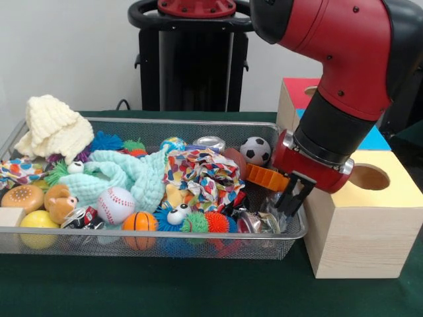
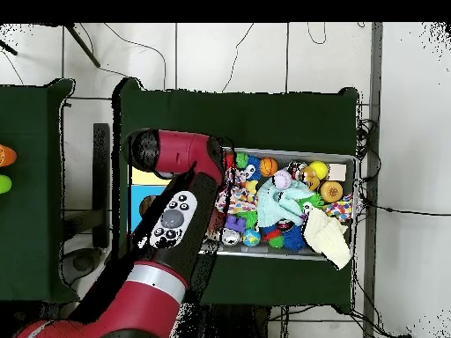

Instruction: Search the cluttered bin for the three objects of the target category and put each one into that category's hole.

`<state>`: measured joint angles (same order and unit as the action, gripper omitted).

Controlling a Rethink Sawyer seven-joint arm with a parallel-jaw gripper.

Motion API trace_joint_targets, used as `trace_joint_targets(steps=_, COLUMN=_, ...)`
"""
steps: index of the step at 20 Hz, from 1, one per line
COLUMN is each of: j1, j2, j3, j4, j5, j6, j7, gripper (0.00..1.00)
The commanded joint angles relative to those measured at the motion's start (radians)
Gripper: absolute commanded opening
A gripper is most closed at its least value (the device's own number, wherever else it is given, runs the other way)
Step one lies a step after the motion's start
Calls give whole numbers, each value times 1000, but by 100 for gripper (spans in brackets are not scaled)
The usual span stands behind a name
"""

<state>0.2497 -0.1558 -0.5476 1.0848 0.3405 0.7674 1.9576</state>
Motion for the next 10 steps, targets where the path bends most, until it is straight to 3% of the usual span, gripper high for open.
trace_joint_targets(steps=1, j1=-29, j2=12, j3=87, j4=131, j5=20, j6=-76, j7=249, gripper=0)
trace_joint_targets(steps=10, j1=-26, j2=52, j3=83, j4=132, j5=8, j6=-141, j7=258, gripper=0)
